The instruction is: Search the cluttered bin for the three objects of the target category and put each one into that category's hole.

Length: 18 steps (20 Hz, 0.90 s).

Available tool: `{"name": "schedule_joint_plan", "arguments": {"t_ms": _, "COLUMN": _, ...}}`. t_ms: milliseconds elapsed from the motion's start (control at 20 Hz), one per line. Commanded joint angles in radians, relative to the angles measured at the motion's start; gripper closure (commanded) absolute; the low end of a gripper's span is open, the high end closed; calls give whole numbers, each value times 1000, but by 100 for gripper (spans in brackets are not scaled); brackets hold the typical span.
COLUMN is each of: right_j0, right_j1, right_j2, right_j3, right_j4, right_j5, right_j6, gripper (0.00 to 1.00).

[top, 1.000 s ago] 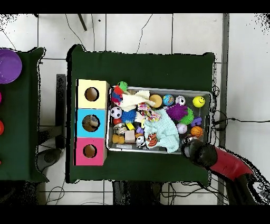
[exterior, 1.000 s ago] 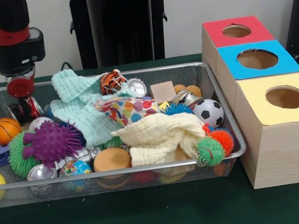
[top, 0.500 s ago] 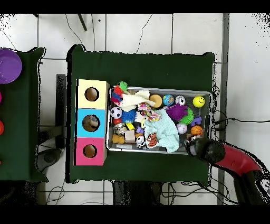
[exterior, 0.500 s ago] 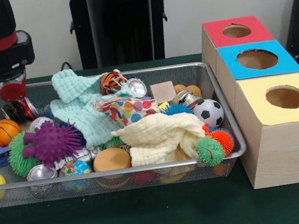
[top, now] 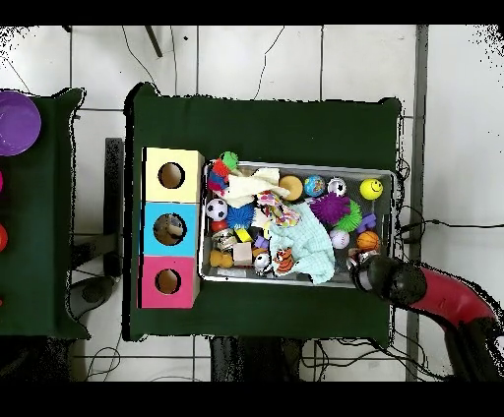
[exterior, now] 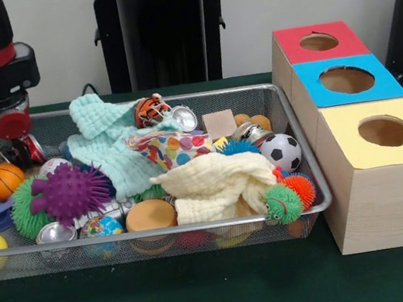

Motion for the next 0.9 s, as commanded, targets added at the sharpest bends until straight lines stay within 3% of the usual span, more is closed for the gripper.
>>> {"name": "schedule_joint_plan", "arguments": {"t_ms": 50, "right_j0": -71, "right_j1": 90, "right_j2": 242, "right_j3": -150, "right_j4": -132, "right_j5": -463, "right_j6": -120, "gripper": 0}}
{"name": "schedule_joint_plan", "arguments": {"t_ms": 350, "right_j0": -72, "right_j1": 52, "right_j2": 262, "right_j3": -127, "right_j4": -140, "right_j5": -450, "right_j6": -69, "gripper": 0}}
{"name": "schedule_joint_plan", "arguments": {"t_ms": 650, "right_j0": -59, "right_j1": -33, "right_j2": 255, "right_j3": -19, "right_j4": -33, "right_j5": -272, "right_j6": -32, "gripper": 0}}
{"name": "schedule_joint_plan", "arguments": {"t_ms": 900, "right_j0": -39, "right_j1": -89, "right_j2": 240, "right_j3": 38, "right_j4": 12, "right_j5": -221, "right_j6": -2, "gripper": 0}}
